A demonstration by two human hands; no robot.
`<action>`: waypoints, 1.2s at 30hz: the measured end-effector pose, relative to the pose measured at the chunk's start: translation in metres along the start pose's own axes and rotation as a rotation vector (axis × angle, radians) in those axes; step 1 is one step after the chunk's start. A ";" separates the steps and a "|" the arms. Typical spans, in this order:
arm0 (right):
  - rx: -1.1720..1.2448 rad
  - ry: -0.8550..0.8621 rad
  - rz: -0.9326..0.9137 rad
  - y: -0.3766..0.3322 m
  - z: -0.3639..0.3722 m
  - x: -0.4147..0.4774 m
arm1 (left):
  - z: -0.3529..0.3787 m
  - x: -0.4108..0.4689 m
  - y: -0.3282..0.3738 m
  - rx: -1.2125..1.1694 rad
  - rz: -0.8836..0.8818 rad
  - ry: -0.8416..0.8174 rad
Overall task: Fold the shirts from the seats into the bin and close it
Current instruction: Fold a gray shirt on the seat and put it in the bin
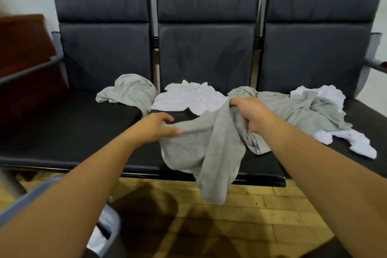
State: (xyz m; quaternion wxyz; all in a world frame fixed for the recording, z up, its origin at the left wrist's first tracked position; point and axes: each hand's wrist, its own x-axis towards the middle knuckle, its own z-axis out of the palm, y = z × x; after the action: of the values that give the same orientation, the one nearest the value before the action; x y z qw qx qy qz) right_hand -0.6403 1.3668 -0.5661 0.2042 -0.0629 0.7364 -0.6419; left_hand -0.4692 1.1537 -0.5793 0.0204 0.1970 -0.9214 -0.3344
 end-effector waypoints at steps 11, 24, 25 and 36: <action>-0.717 -0.049 -0.097 0.020 -0.024 0.017 | 0.005 -0.010 -0.008 -0.576 -0.068 -0.134; -1.253 -0.397 0.170 0.041 -0.005 -0.007 | 0.026 0.006 -0.018 -0.958 -0.397 0.099; -1.299 -0.416 0.210 0.046 -0.005 -0.010 | 0.025 0.007 -0.020 -0.970 -0.398 0.087; -0.907 -0.007 -0.088 0.057 -0.004 0.003 | 0.017 0.005 -0.029 -1.041 -0.259 0.065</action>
State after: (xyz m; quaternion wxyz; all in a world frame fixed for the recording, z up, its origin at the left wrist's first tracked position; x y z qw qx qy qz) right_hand -0.6348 1.3792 -0.6214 0.1308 -0.1794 0.9391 -0.2622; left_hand -0.4670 1.1414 -0.6108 0.1027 0.2830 -0.6010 -0.7404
